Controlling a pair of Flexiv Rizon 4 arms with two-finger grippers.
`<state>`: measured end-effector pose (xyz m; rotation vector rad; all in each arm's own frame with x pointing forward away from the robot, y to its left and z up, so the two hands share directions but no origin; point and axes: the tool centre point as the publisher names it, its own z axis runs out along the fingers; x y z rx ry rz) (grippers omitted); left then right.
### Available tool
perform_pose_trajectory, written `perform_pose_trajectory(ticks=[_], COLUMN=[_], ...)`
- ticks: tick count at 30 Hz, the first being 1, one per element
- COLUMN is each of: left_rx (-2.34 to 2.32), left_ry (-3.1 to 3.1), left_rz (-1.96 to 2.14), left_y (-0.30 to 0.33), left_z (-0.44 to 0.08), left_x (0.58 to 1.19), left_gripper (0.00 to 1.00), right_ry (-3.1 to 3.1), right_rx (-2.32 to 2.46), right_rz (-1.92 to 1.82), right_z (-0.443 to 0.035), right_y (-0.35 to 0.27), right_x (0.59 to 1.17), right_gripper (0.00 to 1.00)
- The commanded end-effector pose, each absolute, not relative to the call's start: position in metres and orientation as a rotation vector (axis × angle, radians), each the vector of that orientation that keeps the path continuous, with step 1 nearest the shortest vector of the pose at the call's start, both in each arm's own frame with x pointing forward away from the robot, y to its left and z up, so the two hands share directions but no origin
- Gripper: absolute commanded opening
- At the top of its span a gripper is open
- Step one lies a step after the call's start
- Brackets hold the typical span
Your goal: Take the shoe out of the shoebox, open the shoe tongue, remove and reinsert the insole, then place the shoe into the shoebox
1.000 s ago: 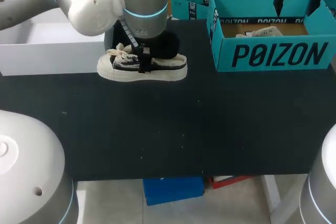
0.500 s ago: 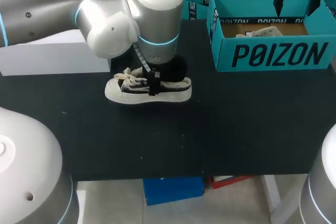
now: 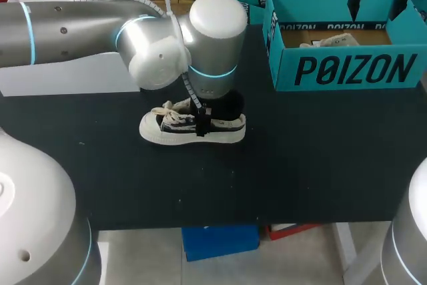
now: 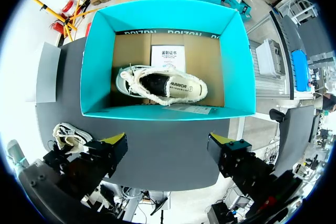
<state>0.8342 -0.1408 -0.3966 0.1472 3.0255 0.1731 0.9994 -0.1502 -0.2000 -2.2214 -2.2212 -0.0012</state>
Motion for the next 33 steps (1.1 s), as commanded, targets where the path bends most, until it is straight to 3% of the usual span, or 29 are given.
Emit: perform_pose_trajectory(ticks=[1,2,3,4,18,33], left_rx=[0.159,0.164,0.165,0.167,0.261,0.228], left_ry=[3.038,3.040,3.042,3.048,3.042,2.948], left_rz=[0.184,0.187,0.189,0.187,0.085,-0.574], left_y=[-0.145,-0.145,-0.146,-0.146,-0.152,-0.128], left_z=[-0.404,-0.405,-0.405,-0.404,-0.341,-0.293], left_x=[0.838,0.838,0.838,0.838,0.831,0.828], left_gripper=[0.00,0.00,0.25,1.00,1.00,1.00], right_ry=[-2.221,-2.221,-2.221,-2.221,-2.221,-2.221], right_rx=[-2.221,-2.221,-2.221,-2.221,-2.221,-2.221], right_rz=[0.000,0.000,0.000,0.000,0.000,0.000], right_z=[-0.200,-0.200,-0.200,-0.200,-0.200,-0.200], right_y=[-0.150,-0.150,-0.150,-0.150,-0.150,-0.150], right_x=[1.000,1.000,1.000,1.000,1.000,1.000], right_gripper=[1.00,1.00,1.00,1.00,1.00,1.00])
